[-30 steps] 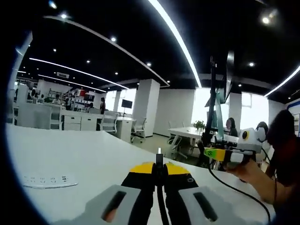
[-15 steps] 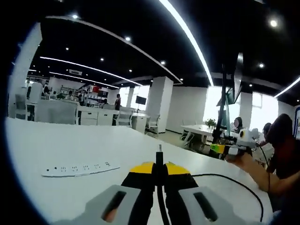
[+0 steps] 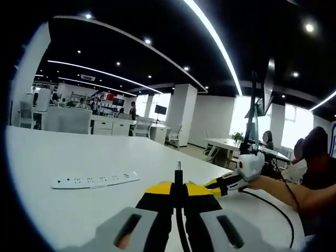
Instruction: Find the charging cable on the desk, coil it up and secure with Velcro.
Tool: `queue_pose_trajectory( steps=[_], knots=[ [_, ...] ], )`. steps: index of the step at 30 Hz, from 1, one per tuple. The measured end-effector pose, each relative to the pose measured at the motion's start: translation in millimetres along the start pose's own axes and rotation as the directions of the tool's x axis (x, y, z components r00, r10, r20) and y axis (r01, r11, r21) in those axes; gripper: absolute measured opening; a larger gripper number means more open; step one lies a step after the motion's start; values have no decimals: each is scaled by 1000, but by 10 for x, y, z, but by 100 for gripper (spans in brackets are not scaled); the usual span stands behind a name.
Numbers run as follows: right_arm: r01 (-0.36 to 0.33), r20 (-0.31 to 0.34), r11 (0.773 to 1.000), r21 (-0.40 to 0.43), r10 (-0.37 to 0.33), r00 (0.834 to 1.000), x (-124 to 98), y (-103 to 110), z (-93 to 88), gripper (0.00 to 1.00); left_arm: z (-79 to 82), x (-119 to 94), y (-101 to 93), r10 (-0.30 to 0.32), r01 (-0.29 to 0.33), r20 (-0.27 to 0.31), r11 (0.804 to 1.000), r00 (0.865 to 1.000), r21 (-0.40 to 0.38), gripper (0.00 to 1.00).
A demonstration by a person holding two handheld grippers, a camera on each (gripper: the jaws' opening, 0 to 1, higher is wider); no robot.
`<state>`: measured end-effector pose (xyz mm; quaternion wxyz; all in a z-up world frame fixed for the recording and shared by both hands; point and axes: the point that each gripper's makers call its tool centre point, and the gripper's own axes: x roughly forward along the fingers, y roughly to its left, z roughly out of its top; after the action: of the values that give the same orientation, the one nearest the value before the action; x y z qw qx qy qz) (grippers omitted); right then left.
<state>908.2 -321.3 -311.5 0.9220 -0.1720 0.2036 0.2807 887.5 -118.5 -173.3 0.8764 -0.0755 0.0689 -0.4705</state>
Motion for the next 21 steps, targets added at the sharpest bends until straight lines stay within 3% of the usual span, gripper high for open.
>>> queue_pose_trajectory(
  steps=[5,8,9,12,16,19,21],
  knots=[
    [-27,38,997,70,25,999,118,-59,61,8,8,4,-28,-4,4,-12,1000,1000,26,8],
    [-30,25,986,165,27,999,63,-48,49,6,14,2,-29,-5,6,-9,999,1000,33,8],
    [-51,57,978,205,40,998,33,-22,85,6,12,1,-21,-5,5,-9,999,1000,32,8],
    [-91,202,954,285,33,979,-150,41,323,6,6,-41,-11,-15,15,-6,1000,1000,14,8],
    [-45,263,962,271,-29,964,-429,163,523,6,61,-239,-47,-48,48,7,999,999,1,8],
    [-19,336,962,271,-76,939,-672,363,842,6,160,-482,131,11,-11,3,997,1000,81,8],
    [-3,374,962,273,-103,922,-765,479,1026,6,204,-602,252,39,-40,7,995,999,93,8]
  ],
)
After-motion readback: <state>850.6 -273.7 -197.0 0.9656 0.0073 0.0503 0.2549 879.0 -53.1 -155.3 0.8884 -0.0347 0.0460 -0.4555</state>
